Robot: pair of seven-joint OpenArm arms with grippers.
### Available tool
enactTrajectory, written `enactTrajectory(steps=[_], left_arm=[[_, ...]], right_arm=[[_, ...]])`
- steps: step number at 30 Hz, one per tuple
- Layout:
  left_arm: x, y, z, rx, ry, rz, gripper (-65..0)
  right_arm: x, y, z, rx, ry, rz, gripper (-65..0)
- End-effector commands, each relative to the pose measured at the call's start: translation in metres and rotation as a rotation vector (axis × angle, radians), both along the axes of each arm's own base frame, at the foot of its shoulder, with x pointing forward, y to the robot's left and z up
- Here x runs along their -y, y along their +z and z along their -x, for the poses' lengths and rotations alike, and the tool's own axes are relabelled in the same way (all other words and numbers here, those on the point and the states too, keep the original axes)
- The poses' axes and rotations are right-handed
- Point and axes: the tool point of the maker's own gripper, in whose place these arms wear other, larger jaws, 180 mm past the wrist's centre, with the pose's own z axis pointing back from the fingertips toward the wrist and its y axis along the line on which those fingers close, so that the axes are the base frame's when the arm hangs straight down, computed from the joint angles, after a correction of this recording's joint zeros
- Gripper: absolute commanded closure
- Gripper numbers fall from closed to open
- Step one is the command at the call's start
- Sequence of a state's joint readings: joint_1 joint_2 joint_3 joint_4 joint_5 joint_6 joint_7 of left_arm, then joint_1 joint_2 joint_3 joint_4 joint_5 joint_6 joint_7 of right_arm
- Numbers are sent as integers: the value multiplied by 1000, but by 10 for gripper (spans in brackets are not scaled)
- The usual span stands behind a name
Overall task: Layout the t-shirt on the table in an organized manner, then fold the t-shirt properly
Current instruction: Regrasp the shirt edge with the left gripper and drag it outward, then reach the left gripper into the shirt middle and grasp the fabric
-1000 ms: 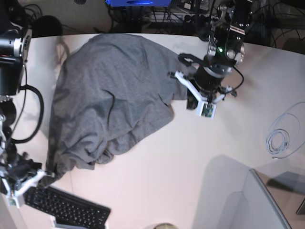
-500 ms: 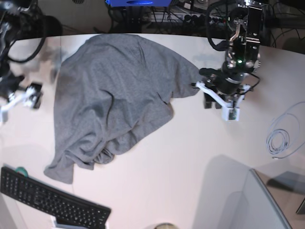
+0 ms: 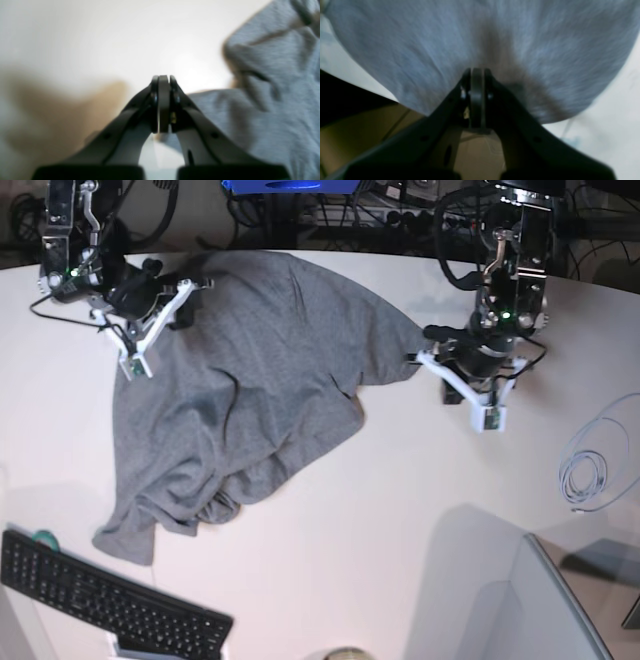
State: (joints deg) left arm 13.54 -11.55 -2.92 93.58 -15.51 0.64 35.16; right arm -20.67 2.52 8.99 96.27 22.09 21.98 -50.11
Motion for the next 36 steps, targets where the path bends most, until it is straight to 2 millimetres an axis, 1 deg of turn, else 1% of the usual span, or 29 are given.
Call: enactTrajectory(steps=[1, 2, 3, 5, 7, 8, 10, 13, 15, 16, 18, 20, 21, 23, 24, 25, 26, 27, 28, 30, 31, 33, 34, 35, 36], left_arm=[[-6, 9, -4, 35, 12, -5, 0], [-9, 9, -3, 34, 20, -11, 0], [-15, 7, 0, 28, 33, -16, 0], [-17, 3, 6, 12, 35, -22, 0], [-22, 1, 12, -1, 28, -38, 0], [-23, 1, 12, -3, 28, -39, 0], [-24, 0, 13, -6, 30, -39, 0], [-24, -2, 17, -13, 30, -41, 0], [-24, -1, 17, -12, 30, -40, 0], [-23, -3, 18, -15, 31, -37, 0], [-21, -3, 18, -16, 31, -32, 0], [-19, -5, 20, -24, 28, -26, 0], [-20, -5, 20, -23, 30, -27, 0], [-21, -7, 21, -30, 32, -27, 0], [-23, -10, 26, -44, 32, -32, 0], [-24, -13, 29, -53, 34, -34, 0], [-24, -14, 31, -57, 34, -34, 0], [-26, -15, 35, -63, 35, -37, 0], [-25, -17, 37, -69, 33, -36, 0], [-25, -19, 41, -77, 33, -36, 0], [-25, -19, 43, -80, 31, -36, 0], [-20, -20, 43, -81, 4, -27, 0], [-15, -20, 43, -80, -31, -18, 0], [-9, -20, 44, -81, -66, -8, 0], [-3, -20, 45, -80, -96, 4, 0]], right_arm=[[4, 0, -5, 15, -7, -2, -20], [6, -8, -1, -10, -13, -1, -20], [13, -15, 2, -33, -16, 10, -18], [33, -29, 9, -79, -29, 55, -18], [57, -39, 11, -101, -74, 96, -17], [74, -44, 12, -107, -105, 126, -17], [101, -49, 11, -117, -161, 169, -17], [141, -50, 2, -123, -226, 248, -17], [159, -47, -14, -111, -239, 287, -17], [169, -43, -25, -97, -240, 311, -17], [187, -30, -54, -36, -246, 354, -17], [203, -14, -81, 22, -253, 392, -17], [207, -6, -90, 44, -258, 403, -18], [219, 12, -101, 83, -296, 415, -21], [224, 25, -105, 108, -316, 427, -23], [229, 38, -106, 127, -329, 443, -26], [229, 46, -102, 136, -345, 450, -36], [229, 55, -97, 152, -362, 458, -60], [233, 64, -87, 168, -397, 468, -102], [237, 71, -70, 184, -464, 470, -213], [238, 69, -60, 175, -499, 462, -291], [237, 59, -39, 140, -535, 442, -449], [231, 51, -32, 122, -530, 420, -513], [223, 40, -24, 98, -509, 394, -549], [216, 29, -16, 71, -490, 367, -554]])
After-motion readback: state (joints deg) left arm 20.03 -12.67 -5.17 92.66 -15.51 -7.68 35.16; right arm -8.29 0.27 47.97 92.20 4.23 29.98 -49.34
